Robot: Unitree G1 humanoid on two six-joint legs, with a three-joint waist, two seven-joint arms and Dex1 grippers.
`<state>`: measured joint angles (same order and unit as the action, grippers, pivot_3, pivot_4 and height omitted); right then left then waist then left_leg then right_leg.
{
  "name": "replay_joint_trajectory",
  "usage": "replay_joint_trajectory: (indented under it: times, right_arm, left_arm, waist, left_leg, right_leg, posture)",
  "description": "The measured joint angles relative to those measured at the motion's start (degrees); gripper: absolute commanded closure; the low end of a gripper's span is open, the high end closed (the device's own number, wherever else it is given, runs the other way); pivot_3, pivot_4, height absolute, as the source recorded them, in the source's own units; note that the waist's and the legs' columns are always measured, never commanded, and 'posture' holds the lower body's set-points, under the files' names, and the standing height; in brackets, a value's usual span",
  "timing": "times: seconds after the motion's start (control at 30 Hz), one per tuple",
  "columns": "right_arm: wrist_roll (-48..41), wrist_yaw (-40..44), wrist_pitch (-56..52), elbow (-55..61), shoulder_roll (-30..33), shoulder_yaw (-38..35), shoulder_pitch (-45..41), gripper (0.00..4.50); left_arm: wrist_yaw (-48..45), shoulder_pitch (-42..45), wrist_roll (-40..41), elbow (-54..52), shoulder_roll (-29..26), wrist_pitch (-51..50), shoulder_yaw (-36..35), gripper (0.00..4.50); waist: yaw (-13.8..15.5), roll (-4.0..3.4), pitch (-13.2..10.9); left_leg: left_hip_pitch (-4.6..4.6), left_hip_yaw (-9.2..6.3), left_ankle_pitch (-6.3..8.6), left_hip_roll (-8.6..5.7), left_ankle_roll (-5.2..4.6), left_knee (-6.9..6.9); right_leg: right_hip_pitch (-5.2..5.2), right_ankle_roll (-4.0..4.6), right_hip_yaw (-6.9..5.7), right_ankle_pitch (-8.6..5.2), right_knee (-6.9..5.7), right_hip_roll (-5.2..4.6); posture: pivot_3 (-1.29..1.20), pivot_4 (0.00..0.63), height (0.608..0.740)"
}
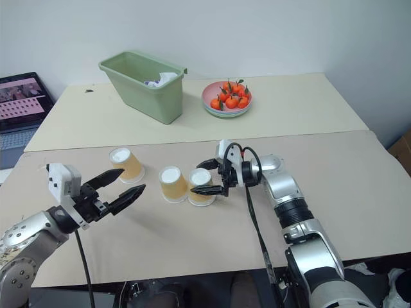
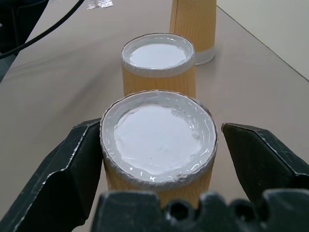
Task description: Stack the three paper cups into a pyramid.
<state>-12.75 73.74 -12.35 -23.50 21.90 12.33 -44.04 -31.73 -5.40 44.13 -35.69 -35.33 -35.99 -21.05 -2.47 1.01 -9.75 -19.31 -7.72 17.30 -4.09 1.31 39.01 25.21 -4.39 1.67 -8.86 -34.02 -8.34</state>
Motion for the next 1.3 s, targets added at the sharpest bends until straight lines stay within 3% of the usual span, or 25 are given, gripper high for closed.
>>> replay_joint_trajectory:
  times: [0.27, 0.53, 0.73, 0.87, 1.3]
  right_arm:
    - [-7.5, 7.5, -9.4, 7.4, 10.2, -4.6, 1.2, 0.04]
    - [-10.3, 5.8, -12.8, 12.5, 15.8, -9.3, 8.0, 0.04]
    - [-13.9, 2.2, -17.1, 19.1, 17.5, -14.6, 14.3, 0.04]
    - [-15.5, 0.4, -18.6, 22.4, 17.1, -14.7, 15.7, 0.04]
    - [-14.9, -10.6, -17.3, 25.2, 14.7, -15.7, 16.0, 0.04]
  left_arm:
    - [0.1, 1.1, 1.3, 1.2, 0.9, -0.1, 0.0, 0.00]
    - [4.4, -0.6, 9.3, 2.6, 3.5, -1.7, -5.7, 0.00]
    - [5.8, -8.6, 7.2, 6.9, 6.0, 0.0, -9.6, 0.00]
    - [5.9, -8.7, 4.0, 10.1, 6.1, 2.0, -9.6, 0.00]
    - [4.1, 5.5, -5.9, 21.6, 3.4, 5.7, -3.8, 0.00]
  waist:
    - [0.2, 0.01, 0.0]
    - [0.0, 0.04, 0.0]
    - [0.5, 0.06, 0.0]
    - [0.9, 0.07, 0.0]
    - [1.7, 0.14, 0.0]
  left_leg:
    - [0.00, 0.01, 0.01, 0.01, -0.02, -0.01]
    - [0.01, 0.11, 0.02, 0.03, -0.03, -0.02]
    - [0.01, 0.15, 0.04, 0.03, -0.06, -0.02]
    - [0.03, 0.21, 0.04, 0.03, -0.05, -0.01]
    - [-0.02, 0.20, 0.07, 0.02, -0.06, -0.02]
  right_leg:
    - [-0.03, -0.01, 0.00, -0.01, 0.01, 0.00]
    - [-0.02, -0.02, 0.06, -0.01, 0.01, 0.00]
    - [-0.05, -0.03, 0.10, -0.02, 0.02, 0.00]
    - [-0.09, -0.08, 0.11, -0.05, 0.04, 0.00]
    - [-0.01, -0.05, 0.11, -0.03, 0.08, 0.00]
  posture:
    - [0.00, 0.150, 0.727]
    - [0.00, 0.150, 0.727]
    - [0.00, 0.150, 0.727]
    - [0.00, 0.150, 0.727]
    - [0.00, 0.150, 0.727]
